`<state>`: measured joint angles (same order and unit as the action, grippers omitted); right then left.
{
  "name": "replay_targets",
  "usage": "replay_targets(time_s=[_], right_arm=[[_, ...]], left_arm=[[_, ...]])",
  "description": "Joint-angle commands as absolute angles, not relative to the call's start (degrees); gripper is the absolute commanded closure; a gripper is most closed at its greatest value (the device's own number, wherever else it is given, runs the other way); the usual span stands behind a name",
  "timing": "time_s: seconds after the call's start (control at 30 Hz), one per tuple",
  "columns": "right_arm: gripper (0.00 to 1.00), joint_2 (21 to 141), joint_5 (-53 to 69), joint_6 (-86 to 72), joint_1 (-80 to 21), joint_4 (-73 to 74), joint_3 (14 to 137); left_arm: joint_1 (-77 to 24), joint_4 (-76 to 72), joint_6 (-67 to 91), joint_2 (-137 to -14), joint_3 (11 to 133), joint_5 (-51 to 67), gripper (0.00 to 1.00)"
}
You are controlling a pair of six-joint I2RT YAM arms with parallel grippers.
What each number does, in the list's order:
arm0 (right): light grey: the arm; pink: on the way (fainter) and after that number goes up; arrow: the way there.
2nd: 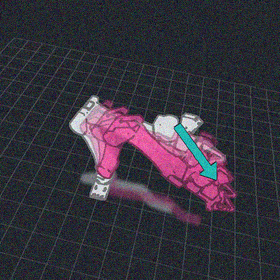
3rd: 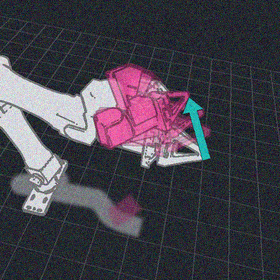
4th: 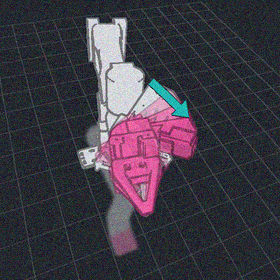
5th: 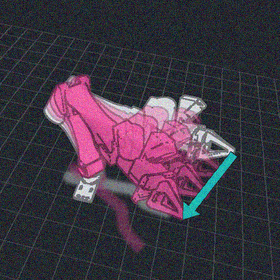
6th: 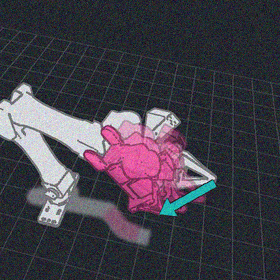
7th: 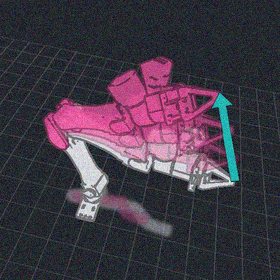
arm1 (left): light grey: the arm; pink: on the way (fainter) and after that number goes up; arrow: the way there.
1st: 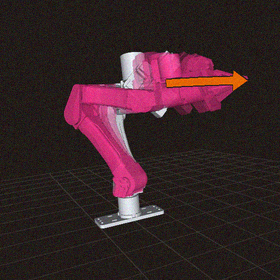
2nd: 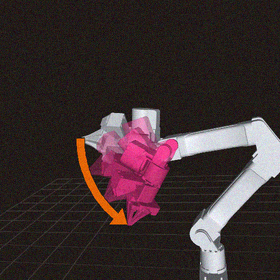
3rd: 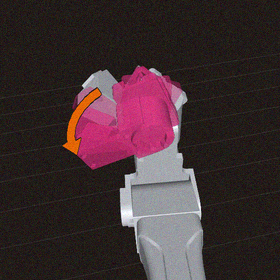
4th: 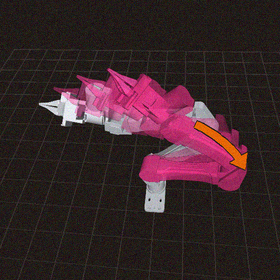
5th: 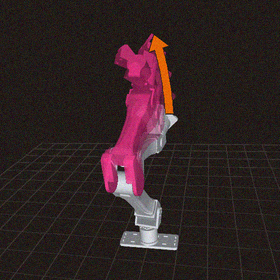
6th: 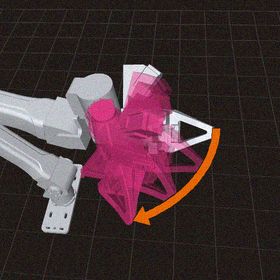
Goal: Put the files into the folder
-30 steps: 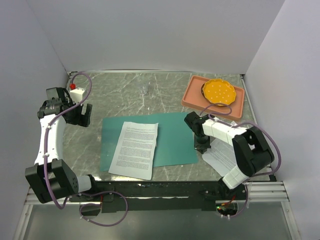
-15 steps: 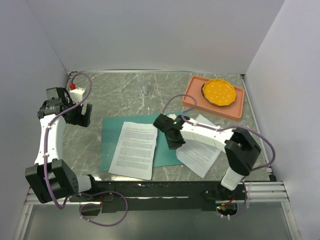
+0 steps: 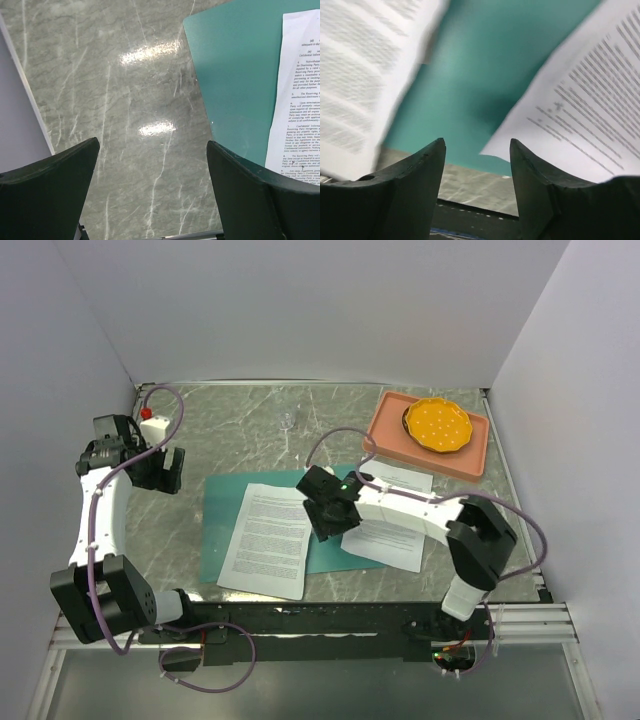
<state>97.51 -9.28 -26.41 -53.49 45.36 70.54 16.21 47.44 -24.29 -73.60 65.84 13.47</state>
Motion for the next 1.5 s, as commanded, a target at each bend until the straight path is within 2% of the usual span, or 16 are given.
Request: replay_targets(time_s=[0.0,0.13,0.23,0.27,0.37,0.63,1.0,1.4,1.47], right_arm=[[0.37,90.00,1.55,-24.26,-50.73,33.94,67.87],[0.44,89.91,14.99,-25.92,-48.34,25.51,64.52],[0.50,92.01,18.01,-27.86,-48.16,21.89,63.54],[0.51,93.50,19.50,-28.64,-47.99,21.28,63.37],[0.52,94.74,21.96,-30.58,-47.29,19.43,61.79],[0.44,96.15,22.41,-31.46,-47.20,18.02,59.50],[0.47,100.28,23.82,-35.06,-47.28,11.35,56.52],[0.62,98.79,22.85,-47.01,-48.34,-11.41,44.22],[0.69,98.88,22.68,-48.51,-49.30,-16.42,42.81]], left_arm=[[16.35,46.67,-23.82,-75.23,66.89,15.99,0.04],[15.03,45.27,-24.08,-75.76,63.99,16.44,0.04],[12.15,41.93,-23.73,-76.38,60.23,15.30,0.04],[11.26,41.05,-23.82,-76.46,59.07,13.64,0.01],[7.48,37.80,-22.77,-77.52,56.25,10.65,0.05],[3.08,33.58,-20.30,-80.77,53.53,9.41,0.04],[-1.84,25.94,-20.30,-83.06,48.87,0.18,0.05],[-4.39,24.79,-21.18,-82.88,46.85,-2.37,0.04],[-4.39,24.96,-21.01,-83.76,46.76,-2.55,0.05]])
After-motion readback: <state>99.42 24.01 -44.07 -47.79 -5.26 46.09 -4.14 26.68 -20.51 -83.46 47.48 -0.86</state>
